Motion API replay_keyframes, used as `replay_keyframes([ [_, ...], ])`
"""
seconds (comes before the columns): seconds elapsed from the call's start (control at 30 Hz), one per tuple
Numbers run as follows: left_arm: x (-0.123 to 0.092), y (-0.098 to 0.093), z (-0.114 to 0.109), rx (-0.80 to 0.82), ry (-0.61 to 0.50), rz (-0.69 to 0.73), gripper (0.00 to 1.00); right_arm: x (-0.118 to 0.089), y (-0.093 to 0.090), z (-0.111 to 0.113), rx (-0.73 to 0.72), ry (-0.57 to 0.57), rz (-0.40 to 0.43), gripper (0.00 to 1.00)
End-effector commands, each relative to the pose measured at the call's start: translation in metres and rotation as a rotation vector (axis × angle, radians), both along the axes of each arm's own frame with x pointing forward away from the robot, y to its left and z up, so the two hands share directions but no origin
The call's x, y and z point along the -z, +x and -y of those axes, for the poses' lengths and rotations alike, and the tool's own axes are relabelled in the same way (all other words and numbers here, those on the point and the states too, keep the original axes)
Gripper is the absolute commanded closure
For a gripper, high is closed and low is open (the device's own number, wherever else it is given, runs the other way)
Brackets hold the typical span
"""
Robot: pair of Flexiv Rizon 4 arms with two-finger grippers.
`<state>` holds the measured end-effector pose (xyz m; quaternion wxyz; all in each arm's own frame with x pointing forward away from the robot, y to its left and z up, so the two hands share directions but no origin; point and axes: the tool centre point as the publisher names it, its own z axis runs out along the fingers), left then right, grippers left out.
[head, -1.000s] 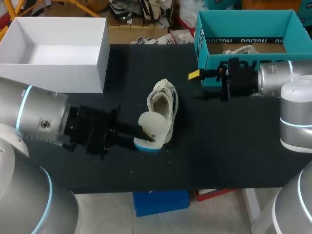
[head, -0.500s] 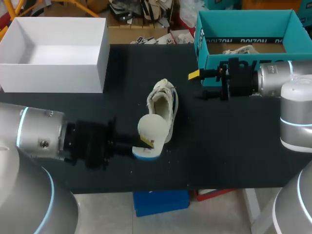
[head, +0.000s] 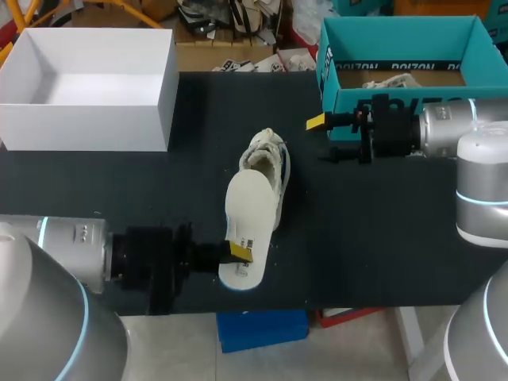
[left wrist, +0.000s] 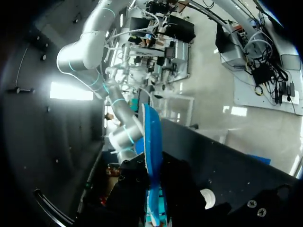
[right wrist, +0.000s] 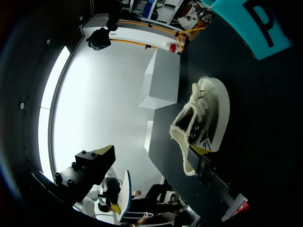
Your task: Take the shoe out of the shoebox, open the shoe tongue, remove and reinsert the insole, then place the shoe into the shoebox
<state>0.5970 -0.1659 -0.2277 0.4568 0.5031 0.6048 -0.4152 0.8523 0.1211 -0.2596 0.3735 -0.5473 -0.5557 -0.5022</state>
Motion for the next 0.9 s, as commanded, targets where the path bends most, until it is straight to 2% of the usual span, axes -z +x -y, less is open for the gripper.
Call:
replay_keyframes([
  [0.03,0.018,-0.001,-0.002,-0.05,-0.091,0.096,1.0,0.001,-0.001,-0.001,0.004,-0.001,0.0,0.0],
  [0.33,0.04,0.029,0.006,-0.044,-0.102,0.205,1.0,0.001,-0.001,-0.001,0.004,-0.001,0.0,0.0],
  [0.57,0.058,0.063,0.013,-0.031,-0.112,0.254,1.0,0.001,-0.001,-0.001,0.004,-0.001,0.0,0.0],
  [0.9,0.067,0.117,0.016,-0.053,-0.12,0.29,1.0,0.001,-0.001,-0.001,0.004,-0.001,0.0,0.0],
])
